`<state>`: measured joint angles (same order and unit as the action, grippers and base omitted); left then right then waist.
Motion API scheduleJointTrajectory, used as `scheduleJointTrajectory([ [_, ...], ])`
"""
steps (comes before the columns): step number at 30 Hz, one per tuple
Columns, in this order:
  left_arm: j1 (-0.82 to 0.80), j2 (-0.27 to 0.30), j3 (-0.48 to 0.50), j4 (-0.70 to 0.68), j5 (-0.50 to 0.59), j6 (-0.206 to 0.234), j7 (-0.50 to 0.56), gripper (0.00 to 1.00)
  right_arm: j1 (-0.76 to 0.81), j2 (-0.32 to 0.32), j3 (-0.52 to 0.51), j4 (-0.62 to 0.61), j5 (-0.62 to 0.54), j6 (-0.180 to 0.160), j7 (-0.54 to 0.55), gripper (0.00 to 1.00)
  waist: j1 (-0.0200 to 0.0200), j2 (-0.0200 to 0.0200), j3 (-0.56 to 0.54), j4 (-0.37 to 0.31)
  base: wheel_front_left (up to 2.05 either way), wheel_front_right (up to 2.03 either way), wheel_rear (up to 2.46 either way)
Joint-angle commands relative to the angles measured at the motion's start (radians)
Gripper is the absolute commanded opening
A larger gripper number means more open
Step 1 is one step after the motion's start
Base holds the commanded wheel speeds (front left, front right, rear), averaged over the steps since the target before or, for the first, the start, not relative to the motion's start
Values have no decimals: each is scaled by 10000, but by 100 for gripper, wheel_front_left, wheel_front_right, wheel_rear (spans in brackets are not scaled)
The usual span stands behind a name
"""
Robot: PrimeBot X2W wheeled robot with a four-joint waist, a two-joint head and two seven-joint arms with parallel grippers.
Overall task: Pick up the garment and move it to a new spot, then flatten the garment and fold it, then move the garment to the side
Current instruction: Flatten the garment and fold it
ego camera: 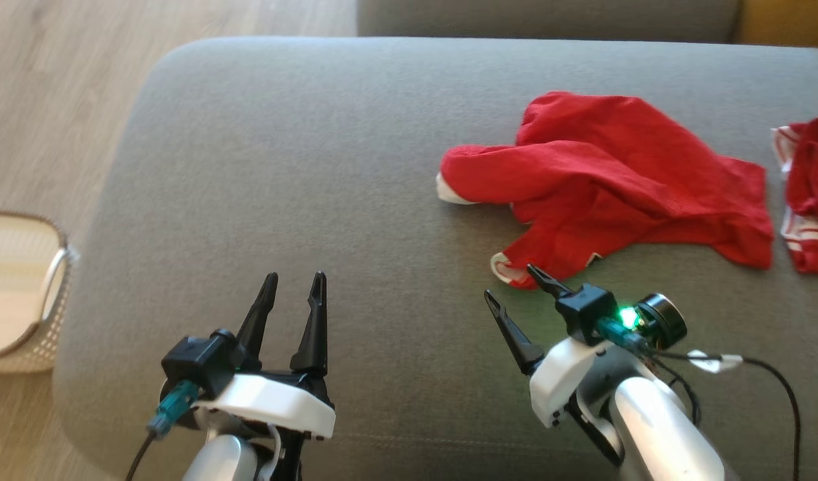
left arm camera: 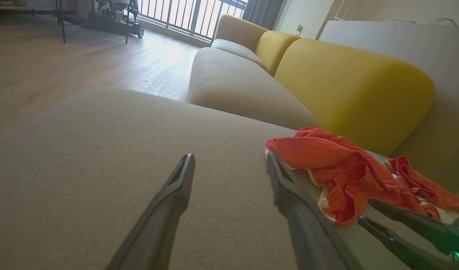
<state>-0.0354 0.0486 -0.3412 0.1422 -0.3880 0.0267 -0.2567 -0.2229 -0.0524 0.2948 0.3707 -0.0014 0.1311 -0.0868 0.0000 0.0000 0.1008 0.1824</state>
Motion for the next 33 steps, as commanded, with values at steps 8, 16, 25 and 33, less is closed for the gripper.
scheduleJointTrajectory([
  [8,-610,16,186,-221,-196,91,-51,100,-1311,22,-100,1571,-364,-4,324,100,0,0,446,966,0,0,0],
  [16,-649,16,123,-258,-225,112,-51,100,-1767,22,-669,2556,-565,-4,436,100,0,0,572,1232,0,0,0],
  [25,-629,16,174,-250,-182,144,-51,100,-2068,22,-19,2740,0,-4,-29,0,0,0,462,1033,0,0,0],
  [33,-479,16,340,-228,-64,137,-51,100,-2203,22,1646,871,1514,-4,-904,0,0,0,53,226,0,0,0],
])
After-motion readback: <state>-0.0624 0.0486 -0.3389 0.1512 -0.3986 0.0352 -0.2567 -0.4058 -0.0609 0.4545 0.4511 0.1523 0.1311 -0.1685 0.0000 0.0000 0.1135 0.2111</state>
